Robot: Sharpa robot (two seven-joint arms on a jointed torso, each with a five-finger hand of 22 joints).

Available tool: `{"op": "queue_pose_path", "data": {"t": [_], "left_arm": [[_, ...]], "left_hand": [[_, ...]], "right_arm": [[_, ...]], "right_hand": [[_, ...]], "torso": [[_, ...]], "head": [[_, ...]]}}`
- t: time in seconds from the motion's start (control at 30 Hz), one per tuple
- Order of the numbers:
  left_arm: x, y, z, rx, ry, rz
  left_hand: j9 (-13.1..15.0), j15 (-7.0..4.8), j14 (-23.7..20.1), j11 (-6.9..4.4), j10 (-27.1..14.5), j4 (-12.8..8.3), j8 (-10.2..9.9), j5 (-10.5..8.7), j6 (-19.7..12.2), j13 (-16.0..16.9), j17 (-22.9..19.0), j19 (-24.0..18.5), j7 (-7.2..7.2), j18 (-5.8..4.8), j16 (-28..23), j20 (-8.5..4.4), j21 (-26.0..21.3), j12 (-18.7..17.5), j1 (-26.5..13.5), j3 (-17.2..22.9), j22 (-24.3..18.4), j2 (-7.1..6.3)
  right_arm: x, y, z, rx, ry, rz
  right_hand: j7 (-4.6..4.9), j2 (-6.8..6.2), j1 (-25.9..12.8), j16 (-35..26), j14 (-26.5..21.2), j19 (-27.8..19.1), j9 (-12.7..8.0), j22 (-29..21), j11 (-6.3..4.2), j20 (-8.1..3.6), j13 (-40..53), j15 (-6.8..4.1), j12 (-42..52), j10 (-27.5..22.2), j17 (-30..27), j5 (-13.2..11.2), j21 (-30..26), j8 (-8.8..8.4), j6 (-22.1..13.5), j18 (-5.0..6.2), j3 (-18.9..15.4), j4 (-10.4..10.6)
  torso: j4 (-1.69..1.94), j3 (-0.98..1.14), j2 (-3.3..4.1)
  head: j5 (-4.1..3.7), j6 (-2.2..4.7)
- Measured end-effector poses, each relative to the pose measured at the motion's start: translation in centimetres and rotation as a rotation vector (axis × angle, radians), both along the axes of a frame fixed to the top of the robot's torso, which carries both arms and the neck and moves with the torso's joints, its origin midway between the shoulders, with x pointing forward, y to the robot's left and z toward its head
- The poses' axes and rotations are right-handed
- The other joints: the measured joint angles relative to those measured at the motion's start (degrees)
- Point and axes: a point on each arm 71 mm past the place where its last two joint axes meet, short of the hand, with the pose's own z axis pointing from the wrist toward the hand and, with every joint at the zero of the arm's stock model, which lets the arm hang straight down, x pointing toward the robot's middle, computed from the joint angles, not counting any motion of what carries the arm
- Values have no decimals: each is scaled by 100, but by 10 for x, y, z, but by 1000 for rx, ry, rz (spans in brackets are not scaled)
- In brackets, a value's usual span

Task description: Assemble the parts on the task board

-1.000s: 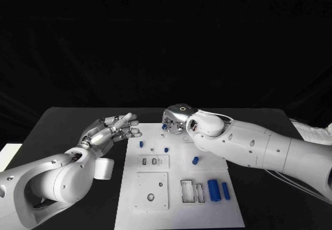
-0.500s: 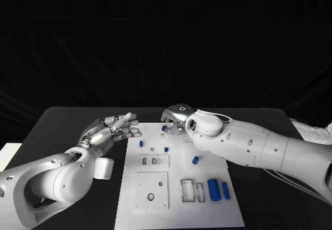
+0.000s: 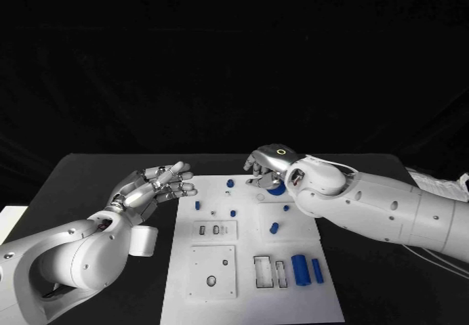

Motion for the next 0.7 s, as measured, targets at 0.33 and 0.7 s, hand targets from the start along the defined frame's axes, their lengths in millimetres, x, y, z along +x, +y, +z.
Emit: {"op": "queue_pose_path", "data": {"t": [0.33,0.7], "left_arm": [[1,2,0,1,1,3],[2,2,-1,1,1,2]], "left_hand": [[0,0,0,0,0,0,0,0,0,0,-1,0,0,0,-22,0,0,0,0,0,0,0],[1,0,0,0,0,0,0,0,0,1,-1,0,0,0,-22,0,0,0,0,0,0,0]], "right_arm": [[-11,-64,8,125,118,-127],[-9,-78,0,119,193,-177]], "right_hand": [[-91,48,189,-23,9,287,-9,902,-144,-77,5755,-93,5508,830,72,616,565,133,-244,-142,-1518,578],[-47,94,403,-23,9,377,-4,1264,-98,-29,6759,-93,7345,1064,102,615,751,313,-327,-181,-1746,795]], "torso": [[-60,0,-1],[-70,7,9]], "head": [[-18,59],[-31,57]]}}
